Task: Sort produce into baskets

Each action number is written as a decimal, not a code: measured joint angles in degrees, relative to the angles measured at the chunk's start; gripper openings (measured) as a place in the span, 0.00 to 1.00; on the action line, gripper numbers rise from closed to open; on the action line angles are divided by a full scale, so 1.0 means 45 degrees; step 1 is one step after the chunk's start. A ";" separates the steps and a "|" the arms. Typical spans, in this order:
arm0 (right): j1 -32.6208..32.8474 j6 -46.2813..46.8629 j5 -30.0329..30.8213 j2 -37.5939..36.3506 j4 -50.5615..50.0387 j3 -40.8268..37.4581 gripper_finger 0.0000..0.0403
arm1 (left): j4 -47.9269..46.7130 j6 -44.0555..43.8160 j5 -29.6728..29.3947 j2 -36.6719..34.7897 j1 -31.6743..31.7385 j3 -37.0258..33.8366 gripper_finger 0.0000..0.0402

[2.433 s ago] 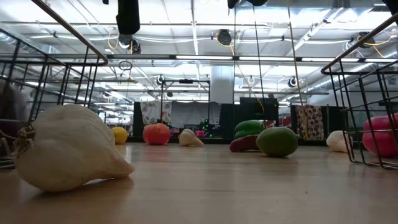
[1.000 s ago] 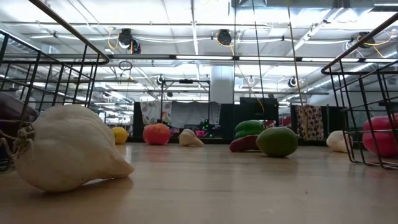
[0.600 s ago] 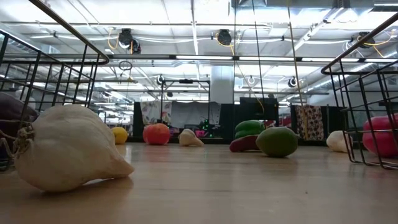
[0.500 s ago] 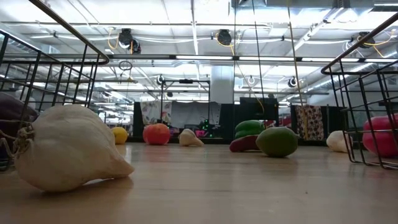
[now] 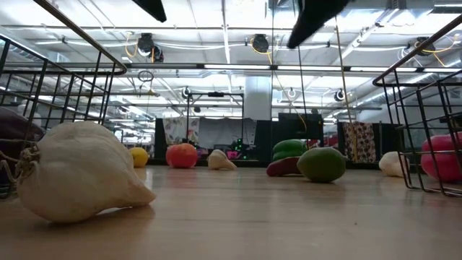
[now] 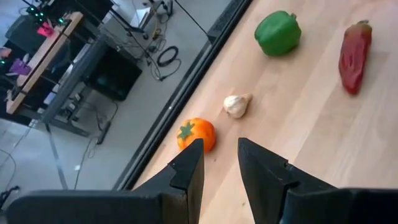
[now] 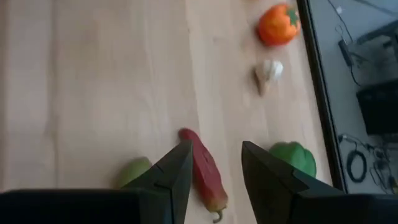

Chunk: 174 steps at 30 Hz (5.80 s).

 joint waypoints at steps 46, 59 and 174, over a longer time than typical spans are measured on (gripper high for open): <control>-0.4431 -0.4617 -0.4832 0.5440 0.1595 -0.0641 0.55 | 0.0685 0.1089 0.0335 0.0005 0.0948 -0.0488 0.27; -0.4318 -0.4617 -0.4422 0.5094 0.1537 -0.0700 0.27 | 0.0694 0.1035 0.0335 0.0005 0.0952 -0.0488 0.27; 0.5362 0.9022 0.4040 0.0471 -0.7580 0.3886 0.45 | 0.7781 0.3993 0.5005 0.0000 0.1314 -0.2620 0.27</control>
